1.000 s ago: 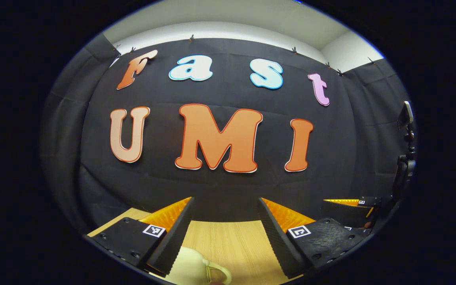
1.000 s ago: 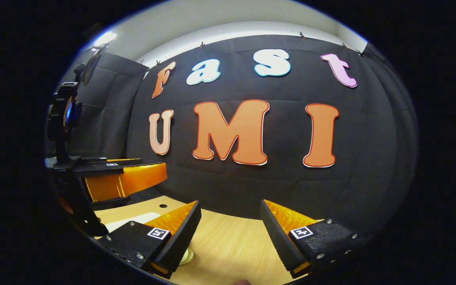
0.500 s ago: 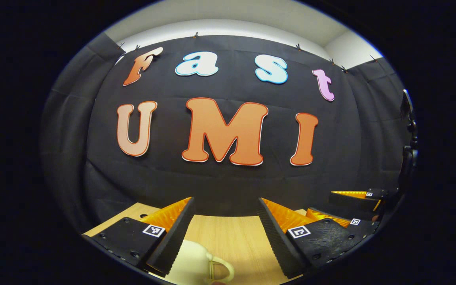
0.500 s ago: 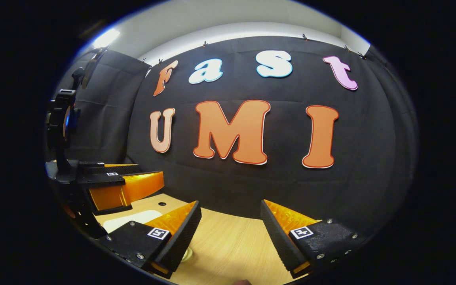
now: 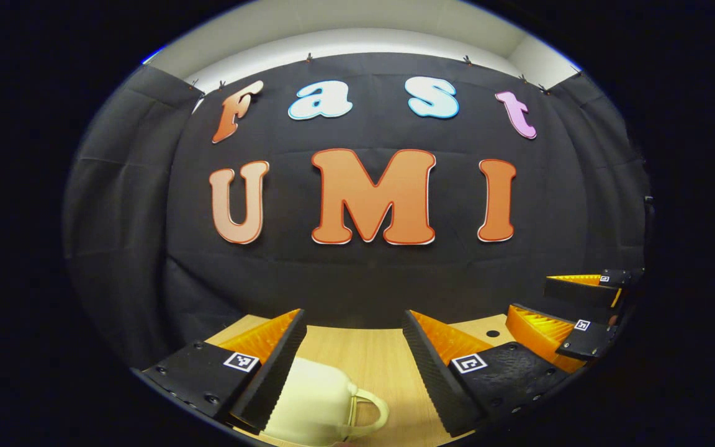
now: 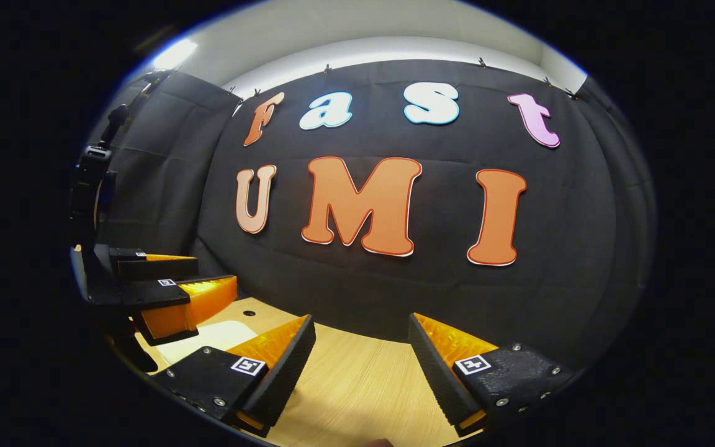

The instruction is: First open the suitcase, pack the skin care products into it, and then close the suitcase.

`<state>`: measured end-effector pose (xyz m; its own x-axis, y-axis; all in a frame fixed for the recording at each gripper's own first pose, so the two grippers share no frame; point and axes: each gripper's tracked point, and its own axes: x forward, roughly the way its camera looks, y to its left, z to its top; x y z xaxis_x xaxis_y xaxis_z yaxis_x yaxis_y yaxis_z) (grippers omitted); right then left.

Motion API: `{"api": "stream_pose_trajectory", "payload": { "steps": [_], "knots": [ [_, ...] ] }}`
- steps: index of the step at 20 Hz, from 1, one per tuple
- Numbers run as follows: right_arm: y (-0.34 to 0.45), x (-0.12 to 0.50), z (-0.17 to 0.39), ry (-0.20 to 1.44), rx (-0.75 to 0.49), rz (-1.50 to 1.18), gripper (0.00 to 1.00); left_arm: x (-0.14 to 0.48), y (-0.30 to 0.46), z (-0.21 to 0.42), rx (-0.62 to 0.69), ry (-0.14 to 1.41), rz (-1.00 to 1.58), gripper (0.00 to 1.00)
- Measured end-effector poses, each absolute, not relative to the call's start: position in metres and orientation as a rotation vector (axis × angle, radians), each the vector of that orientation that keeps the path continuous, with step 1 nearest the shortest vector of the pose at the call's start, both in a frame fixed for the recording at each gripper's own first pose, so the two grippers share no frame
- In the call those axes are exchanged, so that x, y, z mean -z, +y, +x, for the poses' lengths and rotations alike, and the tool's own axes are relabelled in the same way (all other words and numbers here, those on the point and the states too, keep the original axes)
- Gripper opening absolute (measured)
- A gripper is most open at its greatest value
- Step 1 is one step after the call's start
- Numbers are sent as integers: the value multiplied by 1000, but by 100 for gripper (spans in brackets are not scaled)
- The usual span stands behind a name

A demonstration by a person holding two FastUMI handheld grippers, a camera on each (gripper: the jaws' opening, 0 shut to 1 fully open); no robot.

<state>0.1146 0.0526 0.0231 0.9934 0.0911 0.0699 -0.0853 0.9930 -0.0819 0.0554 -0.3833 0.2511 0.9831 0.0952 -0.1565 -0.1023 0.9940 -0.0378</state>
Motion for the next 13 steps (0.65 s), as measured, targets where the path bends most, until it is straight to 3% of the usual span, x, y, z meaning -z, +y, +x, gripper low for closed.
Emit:
{"api": "stream_pose_trajectory", "payload": {
  "steps": [13],
  "knots": [
    [66, -41, 93, -76, 24, -115, 95, -264, -361, 41, -16, 120, -19, 96]
  ]
}}
